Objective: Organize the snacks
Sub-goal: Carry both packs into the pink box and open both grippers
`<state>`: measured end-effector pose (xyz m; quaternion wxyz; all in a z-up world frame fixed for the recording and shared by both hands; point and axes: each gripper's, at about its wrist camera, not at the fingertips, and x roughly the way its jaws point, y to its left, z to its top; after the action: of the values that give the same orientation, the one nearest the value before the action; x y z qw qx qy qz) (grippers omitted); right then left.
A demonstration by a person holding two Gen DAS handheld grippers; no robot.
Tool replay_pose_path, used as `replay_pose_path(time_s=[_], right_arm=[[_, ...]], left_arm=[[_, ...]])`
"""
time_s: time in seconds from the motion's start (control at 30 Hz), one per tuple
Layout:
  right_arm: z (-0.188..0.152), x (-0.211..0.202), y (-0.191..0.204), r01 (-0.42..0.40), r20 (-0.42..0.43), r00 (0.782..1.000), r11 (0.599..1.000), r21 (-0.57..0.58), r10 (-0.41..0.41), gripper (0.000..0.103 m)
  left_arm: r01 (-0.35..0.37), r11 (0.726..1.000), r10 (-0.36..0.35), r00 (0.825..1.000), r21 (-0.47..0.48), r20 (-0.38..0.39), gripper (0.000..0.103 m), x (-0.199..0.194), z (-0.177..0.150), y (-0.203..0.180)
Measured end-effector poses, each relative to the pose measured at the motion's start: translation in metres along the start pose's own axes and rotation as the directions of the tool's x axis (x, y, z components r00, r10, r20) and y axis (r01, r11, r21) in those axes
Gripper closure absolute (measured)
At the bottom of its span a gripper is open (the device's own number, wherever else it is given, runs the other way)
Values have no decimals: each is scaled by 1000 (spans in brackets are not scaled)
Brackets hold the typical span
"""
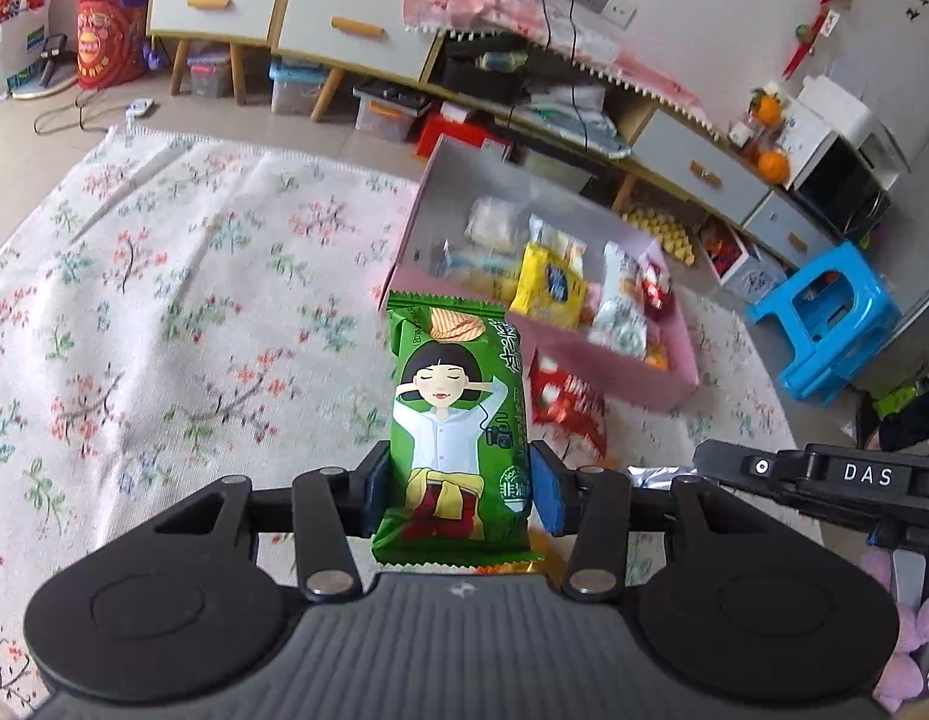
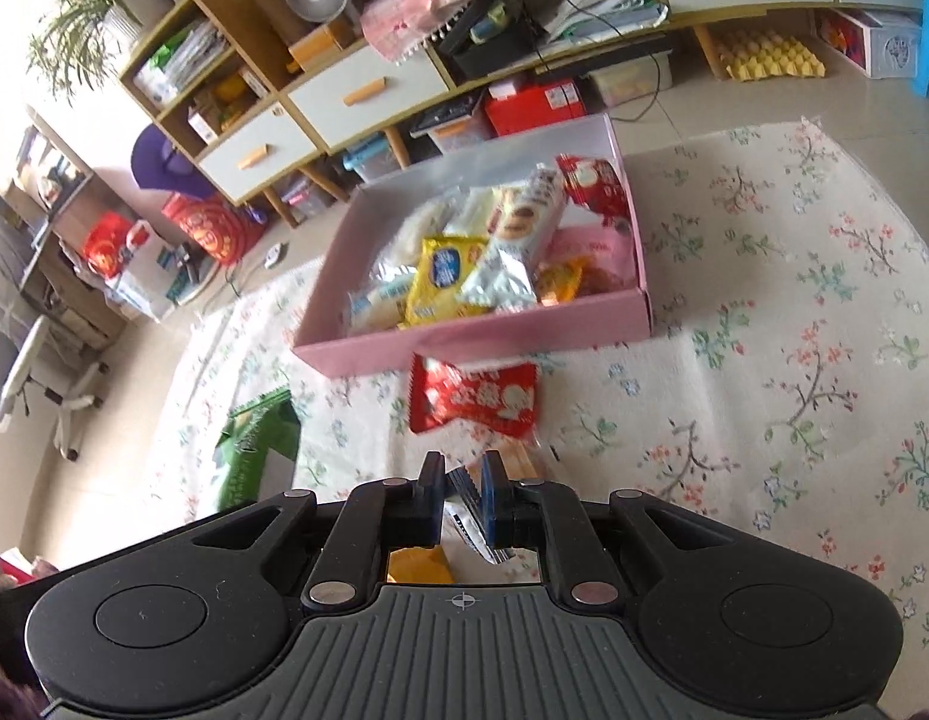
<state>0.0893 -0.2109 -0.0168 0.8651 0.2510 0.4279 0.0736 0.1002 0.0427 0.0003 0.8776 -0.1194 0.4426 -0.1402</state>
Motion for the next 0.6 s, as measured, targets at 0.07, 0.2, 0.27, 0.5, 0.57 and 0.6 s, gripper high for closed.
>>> replay_pose_path(time_s=[0.07, 0.2, 0.27, 0.5, 0.57, 0.6], right_arm=[[6, -1, 1, -12, 4, 1000, 1000, 12, 12, 95], [24, -3, 1, -51, 24, 998, 998, 41, 50, 95], [33, -2, 2, -59, 40, 998, 997, 54, 57, 95], [68, 12, -6, -96, 107, 991, 988, 119, 83, 95], [77, 18, -9, -117, 130, 987, 984, 137, 99, 95], [80, 23, -11, -127, 140, 984, 981, 145, 107, 95]], left_arm=[[-5, 1000, 5, 1000, 24, 13, 60, 3, 8, -6], [-6, 999, 4, 1000, 54, 30, 60, 17, 30, -14], [-2, 998, 0, 999, 58, 41, 60, 27, 41, -17], [7, 998, -10, 999, 65, 46, 60, 61, 60, -17], [24, 998, -27, 998, 59, 50, 59, 69, 61, -14], [24, 998, -27, 998, 61, 50, 59, 74, 62, -13]])
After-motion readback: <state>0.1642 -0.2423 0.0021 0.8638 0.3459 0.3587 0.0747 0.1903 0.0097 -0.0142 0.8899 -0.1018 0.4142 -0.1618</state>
